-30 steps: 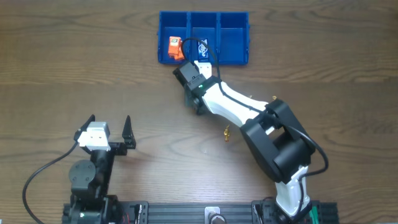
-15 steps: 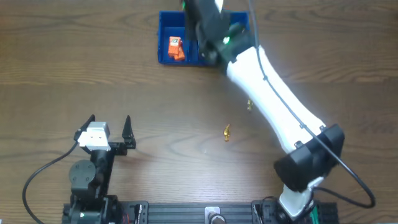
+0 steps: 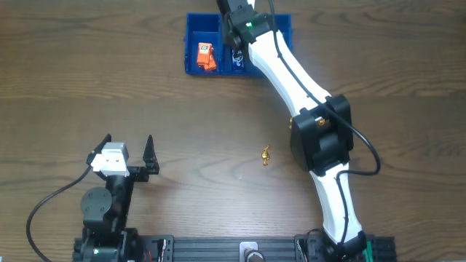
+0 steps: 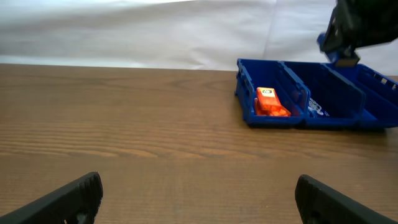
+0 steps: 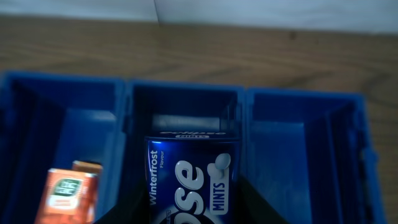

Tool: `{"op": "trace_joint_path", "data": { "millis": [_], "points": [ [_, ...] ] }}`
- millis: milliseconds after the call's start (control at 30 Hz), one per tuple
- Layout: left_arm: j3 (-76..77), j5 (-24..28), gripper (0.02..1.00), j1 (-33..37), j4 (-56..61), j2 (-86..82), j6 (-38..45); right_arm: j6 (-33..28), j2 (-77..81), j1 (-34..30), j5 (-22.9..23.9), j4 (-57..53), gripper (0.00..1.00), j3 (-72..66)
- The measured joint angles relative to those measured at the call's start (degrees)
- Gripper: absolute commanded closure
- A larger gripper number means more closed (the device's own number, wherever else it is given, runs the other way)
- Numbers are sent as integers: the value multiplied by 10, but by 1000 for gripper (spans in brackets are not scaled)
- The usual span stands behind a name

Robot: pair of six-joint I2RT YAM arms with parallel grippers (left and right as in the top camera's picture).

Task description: Sort Candies Into Trays

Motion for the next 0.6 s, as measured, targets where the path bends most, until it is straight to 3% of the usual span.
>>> {"op": "trace_joint_path", "data": {
  "millis": [300, 367, 467, 600],
  "points": [
    [0, 0, 20, 0, 0, 0, 0, 3, 3, 0, -15, 7, 597, 0],
    [0, 0, 23, 0, 0, 0, 0, 5, 3, 0, -21, 7, 457, 0],
    [0, 0, 23, 0, 0, 0, 0, 6, 3, 1, -29, 8, 371, 0],
    [0, 0, 20, 0, 0, 0, 0, 8, 3, 1, -34, 10, 349, 0]
  ]
}}
